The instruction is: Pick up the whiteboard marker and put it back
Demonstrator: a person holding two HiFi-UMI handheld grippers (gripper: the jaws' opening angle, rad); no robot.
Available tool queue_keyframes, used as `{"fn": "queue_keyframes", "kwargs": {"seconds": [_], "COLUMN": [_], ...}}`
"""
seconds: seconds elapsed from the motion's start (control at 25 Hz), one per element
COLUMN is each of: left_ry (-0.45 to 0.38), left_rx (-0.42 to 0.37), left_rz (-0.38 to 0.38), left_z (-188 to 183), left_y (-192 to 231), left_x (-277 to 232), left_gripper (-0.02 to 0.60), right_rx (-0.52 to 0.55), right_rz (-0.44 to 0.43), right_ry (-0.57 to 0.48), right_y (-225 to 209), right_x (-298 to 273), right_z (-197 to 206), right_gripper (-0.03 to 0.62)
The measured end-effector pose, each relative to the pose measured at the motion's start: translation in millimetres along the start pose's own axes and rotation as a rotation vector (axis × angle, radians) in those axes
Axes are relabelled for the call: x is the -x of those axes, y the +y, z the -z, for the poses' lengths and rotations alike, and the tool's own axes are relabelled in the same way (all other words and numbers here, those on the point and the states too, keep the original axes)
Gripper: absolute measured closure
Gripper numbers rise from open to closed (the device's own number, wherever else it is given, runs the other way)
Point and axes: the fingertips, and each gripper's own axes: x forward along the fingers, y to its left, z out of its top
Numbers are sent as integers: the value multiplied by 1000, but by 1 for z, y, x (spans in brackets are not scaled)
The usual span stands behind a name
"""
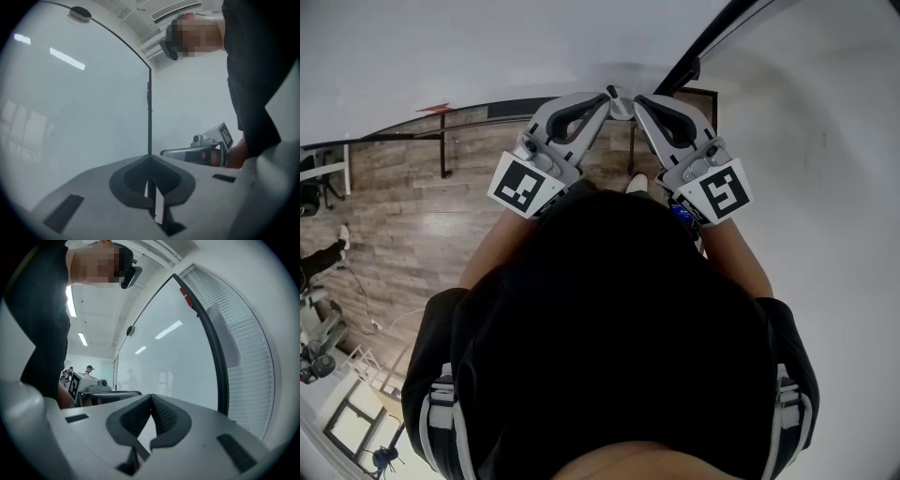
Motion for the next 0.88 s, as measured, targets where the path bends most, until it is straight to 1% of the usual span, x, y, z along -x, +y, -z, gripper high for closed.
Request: {"fn": "queue_keyframes", "kwargs": {"seconds": [0.2, 0.32, 0.4, 0.48, 0.6, 0.72, 0.84, 0.88], "left_ry": [7, -40, -17, -15, 13, 5, 48, 49], "left_rx": [5, 4, 2, -1, -5, 6, 4, 4], "left_rz": [-7, 5, 0, -1, -6, 7, 0, -3], "left_z": [3, -4, -1, -2, 2, 2, 7, 7], "left_y": [1, 1, 2, 4, 5, 4, 6, 7], "left_x": [1, 1, 2, 2, 0, -1, 1, 1], "left_gripper": [577, 577, 577, 577, 577, 577, 577, 577], "right_rx": [-8, -3, -10, -13, 9, 0, 3, 7], "right_rz": [-1, 10, 12, -2, -6, 0, -1, -3], "right_ry": [0, 19, 17, 10, 47, 44, 43, 46], "right_y": [0, -3, -3, -2, -3, -4, -5, -6], "right_x": [1, 1, 0, -1, 0, -2, -2, -1], "right_z": [3, 7, 5, 3, 10, 8, 9, 11], "right_gripper": [594, 594, 594, 594, 594, 594, 594, 594]}}
